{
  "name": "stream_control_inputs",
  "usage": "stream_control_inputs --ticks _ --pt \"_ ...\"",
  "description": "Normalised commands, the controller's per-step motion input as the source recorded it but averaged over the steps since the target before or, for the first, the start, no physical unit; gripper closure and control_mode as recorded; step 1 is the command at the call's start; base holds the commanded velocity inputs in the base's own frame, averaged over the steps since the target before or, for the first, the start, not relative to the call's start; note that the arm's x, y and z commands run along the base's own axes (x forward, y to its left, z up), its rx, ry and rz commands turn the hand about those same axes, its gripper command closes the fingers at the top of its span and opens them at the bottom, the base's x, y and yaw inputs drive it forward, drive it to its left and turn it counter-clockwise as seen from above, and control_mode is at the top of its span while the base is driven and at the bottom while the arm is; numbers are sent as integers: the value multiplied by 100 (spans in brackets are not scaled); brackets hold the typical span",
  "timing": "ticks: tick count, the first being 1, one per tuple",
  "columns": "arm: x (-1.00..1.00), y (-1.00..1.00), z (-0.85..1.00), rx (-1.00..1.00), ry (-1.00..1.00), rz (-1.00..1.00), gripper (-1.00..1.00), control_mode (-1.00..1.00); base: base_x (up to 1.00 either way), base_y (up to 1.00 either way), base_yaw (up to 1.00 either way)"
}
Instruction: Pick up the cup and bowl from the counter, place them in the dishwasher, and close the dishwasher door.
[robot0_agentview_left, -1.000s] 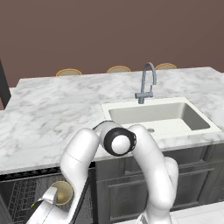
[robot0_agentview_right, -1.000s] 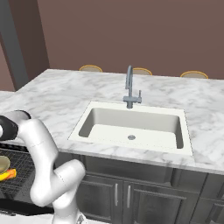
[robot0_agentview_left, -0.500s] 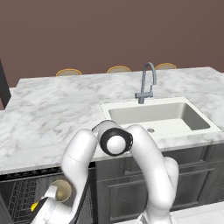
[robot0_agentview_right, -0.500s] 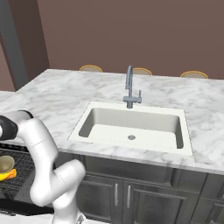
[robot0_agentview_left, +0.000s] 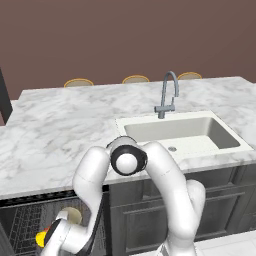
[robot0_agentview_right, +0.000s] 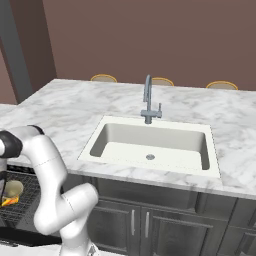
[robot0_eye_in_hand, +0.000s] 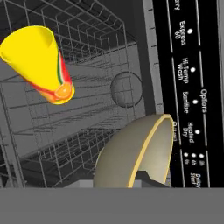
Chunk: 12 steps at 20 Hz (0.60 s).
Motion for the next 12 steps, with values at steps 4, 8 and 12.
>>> stream_control_inputs --ticks 4,8,12 --pt "12 3 -31 0 9 7 100 -100 0 0 0" --pt "11 1 -26 0 8 6 100 -100 0 0 0" --pt "19 0 -32 0 9 6 100 -100 0 0 0"
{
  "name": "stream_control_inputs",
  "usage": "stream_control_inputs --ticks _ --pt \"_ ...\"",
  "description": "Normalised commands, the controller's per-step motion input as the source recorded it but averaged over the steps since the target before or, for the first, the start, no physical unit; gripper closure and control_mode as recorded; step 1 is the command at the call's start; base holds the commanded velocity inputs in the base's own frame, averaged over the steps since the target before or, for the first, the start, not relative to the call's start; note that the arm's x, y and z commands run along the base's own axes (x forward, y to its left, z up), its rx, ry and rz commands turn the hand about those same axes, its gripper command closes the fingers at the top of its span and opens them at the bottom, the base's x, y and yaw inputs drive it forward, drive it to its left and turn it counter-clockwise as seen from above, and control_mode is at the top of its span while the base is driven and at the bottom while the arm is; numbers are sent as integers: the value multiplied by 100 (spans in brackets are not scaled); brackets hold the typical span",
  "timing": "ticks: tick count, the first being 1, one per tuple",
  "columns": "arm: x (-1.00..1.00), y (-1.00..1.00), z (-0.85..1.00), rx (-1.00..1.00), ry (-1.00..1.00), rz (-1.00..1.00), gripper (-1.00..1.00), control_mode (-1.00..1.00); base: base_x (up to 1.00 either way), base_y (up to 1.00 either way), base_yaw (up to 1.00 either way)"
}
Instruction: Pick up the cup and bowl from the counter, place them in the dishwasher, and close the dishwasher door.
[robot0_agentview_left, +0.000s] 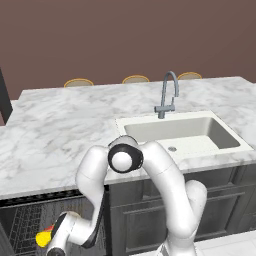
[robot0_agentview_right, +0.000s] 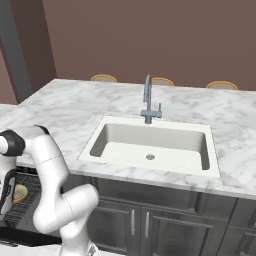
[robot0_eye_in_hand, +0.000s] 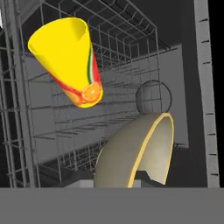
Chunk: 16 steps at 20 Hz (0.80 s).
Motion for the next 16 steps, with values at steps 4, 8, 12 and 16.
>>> stream_control_inputs --ticks 4,8,12,16 --pt "23 0 -35 0 10 7 100 -100 0 0 0" --pt "29 0 -33 0 10 7 100 -100 0 0 0" --pt "30 1 -34 0 11 8 100 -100 0 0 0" --pt "19 10 -44 0 11 8 100 -100 0 0 0"
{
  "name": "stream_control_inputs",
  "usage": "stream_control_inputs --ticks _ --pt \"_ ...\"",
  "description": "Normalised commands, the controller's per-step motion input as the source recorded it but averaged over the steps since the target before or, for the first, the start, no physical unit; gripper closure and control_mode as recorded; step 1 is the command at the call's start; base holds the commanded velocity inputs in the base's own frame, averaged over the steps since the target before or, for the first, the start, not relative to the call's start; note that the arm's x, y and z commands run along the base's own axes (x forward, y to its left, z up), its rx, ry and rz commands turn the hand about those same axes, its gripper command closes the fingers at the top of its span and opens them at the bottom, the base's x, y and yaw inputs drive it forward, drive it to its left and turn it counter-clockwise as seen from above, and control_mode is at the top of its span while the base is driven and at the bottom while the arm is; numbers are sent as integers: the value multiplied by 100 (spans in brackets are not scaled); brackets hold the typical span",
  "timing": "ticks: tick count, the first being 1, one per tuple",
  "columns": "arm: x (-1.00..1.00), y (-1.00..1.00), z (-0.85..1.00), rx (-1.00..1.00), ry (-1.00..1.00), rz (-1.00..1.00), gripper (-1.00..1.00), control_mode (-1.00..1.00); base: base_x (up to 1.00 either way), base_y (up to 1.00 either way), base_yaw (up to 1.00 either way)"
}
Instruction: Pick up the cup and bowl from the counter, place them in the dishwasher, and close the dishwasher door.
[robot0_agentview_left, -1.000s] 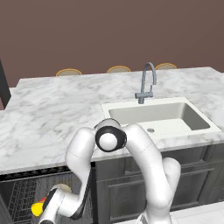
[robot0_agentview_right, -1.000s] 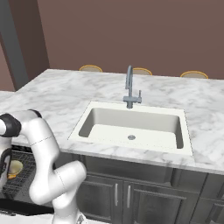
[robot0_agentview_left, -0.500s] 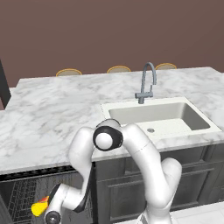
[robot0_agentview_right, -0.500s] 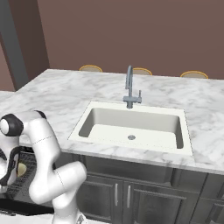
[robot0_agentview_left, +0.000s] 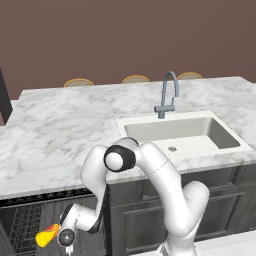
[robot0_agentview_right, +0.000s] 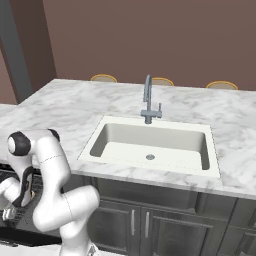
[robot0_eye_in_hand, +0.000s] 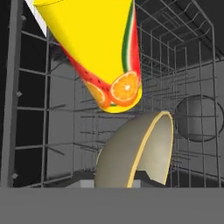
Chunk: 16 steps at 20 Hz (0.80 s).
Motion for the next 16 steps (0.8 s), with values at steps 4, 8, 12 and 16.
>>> stream_control_inputs --ticks 4,8,12,16 --pt "1 31 -55 -3 9 9 100 -100 0 0 0" --pt "0 39 -52 -9 7 9 100 -100 0 0 0" --pt "0 35 -42 -8 4 8 100 -100 0 0 0" --pt "-20 21 -19 -10 2 4 -100 -100 0 0 0"
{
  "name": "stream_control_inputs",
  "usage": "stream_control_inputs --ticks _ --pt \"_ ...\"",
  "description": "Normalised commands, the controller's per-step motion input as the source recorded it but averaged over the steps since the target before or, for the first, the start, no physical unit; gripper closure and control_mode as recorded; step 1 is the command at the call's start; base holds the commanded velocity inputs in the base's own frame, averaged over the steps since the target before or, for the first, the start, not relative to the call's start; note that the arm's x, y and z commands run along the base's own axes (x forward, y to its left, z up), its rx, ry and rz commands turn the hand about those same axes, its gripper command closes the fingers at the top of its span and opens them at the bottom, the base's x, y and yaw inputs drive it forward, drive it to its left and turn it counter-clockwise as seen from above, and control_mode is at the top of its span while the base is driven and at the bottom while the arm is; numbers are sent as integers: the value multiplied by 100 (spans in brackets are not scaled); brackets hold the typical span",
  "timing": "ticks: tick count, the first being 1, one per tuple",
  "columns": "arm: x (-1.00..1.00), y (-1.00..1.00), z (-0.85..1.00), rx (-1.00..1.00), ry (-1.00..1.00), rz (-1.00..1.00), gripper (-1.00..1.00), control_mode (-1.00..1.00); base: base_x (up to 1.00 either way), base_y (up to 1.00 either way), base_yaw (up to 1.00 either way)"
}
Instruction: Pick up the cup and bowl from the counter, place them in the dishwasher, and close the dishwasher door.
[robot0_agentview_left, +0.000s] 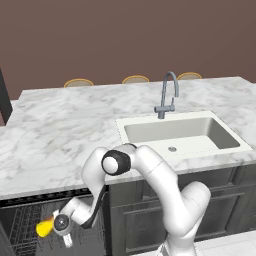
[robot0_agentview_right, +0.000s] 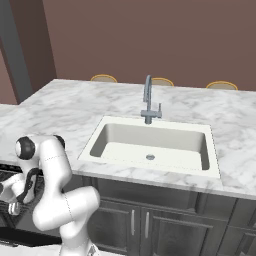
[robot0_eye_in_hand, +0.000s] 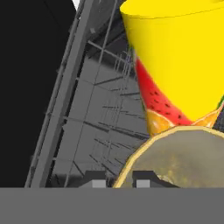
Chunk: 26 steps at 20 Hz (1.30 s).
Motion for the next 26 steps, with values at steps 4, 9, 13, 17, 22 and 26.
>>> stream_control_inputs --ticks 4,9,13,17,22,26 --pt "-86 4 8 -23 -8 0 -100 -100 0 0 0" --pt "-67 0 10 -21 -10 0 -100 -100 0 0 0" --pt "-42 -15 25 -17 -8 0 -100 -100 0 0 0" --pt "-16 -24 24 -9 -6 0 -100 -100 0 0 0" --pt "-11 -30 8 0 -4 0 -100 -100 0 0 0" --pt "-17 -26 19 0 -5 1 -100 -100 0 0 0"
